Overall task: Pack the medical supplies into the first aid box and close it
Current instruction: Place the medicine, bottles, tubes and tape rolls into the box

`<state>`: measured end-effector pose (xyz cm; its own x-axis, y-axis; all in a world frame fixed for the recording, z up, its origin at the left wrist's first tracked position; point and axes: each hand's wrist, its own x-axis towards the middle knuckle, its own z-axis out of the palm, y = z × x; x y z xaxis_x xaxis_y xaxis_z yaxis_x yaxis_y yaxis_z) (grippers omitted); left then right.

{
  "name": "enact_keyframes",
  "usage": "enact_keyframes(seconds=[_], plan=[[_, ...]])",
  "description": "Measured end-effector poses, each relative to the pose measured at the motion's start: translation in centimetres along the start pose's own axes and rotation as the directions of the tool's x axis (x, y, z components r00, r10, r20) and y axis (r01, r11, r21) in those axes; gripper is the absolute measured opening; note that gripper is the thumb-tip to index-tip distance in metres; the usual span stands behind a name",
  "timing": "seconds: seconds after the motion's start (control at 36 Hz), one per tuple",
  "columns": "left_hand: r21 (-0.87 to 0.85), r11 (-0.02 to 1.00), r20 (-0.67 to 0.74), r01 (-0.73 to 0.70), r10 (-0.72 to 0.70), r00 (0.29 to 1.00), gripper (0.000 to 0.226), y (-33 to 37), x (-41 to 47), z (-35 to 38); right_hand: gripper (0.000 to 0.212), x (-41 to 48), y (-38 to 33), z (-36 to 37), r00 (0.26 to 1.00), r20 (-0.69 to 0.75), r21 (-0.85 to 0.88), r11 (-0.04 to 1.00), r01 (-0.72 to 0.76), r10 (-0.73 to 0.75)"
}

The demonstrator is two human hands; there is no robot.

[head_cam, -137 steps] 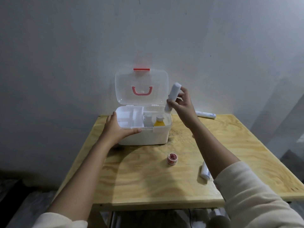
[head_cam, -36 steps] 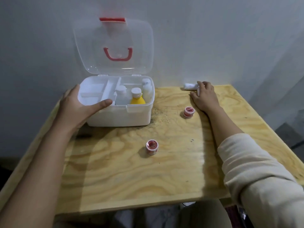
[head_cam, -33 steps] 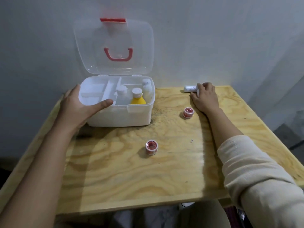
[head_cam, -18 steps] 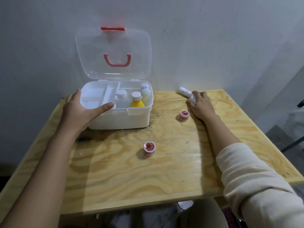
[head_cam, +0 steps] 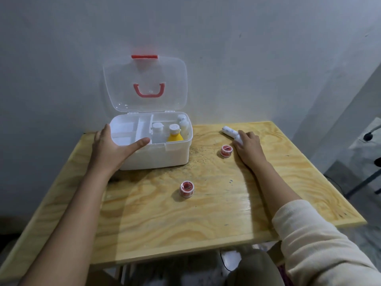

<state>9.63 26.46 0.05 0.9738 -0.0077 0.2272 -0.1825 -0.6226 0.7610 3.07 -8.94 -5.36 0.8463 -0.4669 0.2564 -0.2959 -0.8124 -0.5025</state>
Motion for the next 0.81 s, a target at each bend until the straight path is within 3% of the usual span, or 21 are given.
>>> enact_keyframes(seconds=[0.22,0.33,0.47,0.56,0.67,0.81], plan=[[-0.081,0.997,0.060,0.014,-0.010,0.998,0.136,0.1,-0.8,0.0,0.029,-1.7,-1.9,-2.0,0.980,-0.104,0.238,0.961,-0.142,0.171],[-0.141,0.990,0.075,0.016,-0.006,0.997,0.138,-0.2,-1.2,0.3,0.028,-2.2,-6.6,-3.4,0.988,-0.146,0.277,0.961,-0.001,0.043],[-0.134,0.991,0.050,0.003,0.003,0.999,0.113,0.1,-1.8,0.9,0.027,-3.7,-14.6,-4.1,0.979,-0.160,0.395,0.902,0.177,-0.122],[-0.151,0.988,0.083,0.004,0.009,0.996,0.123,0.1,-2.2,0.4,0.025,-5.2,-18.9,-3.6,0.964,-0.141,0.426,0.865,0.265,-0.226],[-0.210,0.976,0.097,-0.055,0.077,0.992,0.115,-0.7,-2.7,-0.3,0.029,-7.1,-23.3,-2.0,0.959,-0.081,0.440,0.853,0.280,-0.273],[-0.272,0.956,0.100,-0.107,0.138,0.985,0.089,-1.5,-3.0,-0.9,0.030,-8.7,-25.1,-0.9,0.962,-0.036,0.281,0.920,0.271,-0.272]])
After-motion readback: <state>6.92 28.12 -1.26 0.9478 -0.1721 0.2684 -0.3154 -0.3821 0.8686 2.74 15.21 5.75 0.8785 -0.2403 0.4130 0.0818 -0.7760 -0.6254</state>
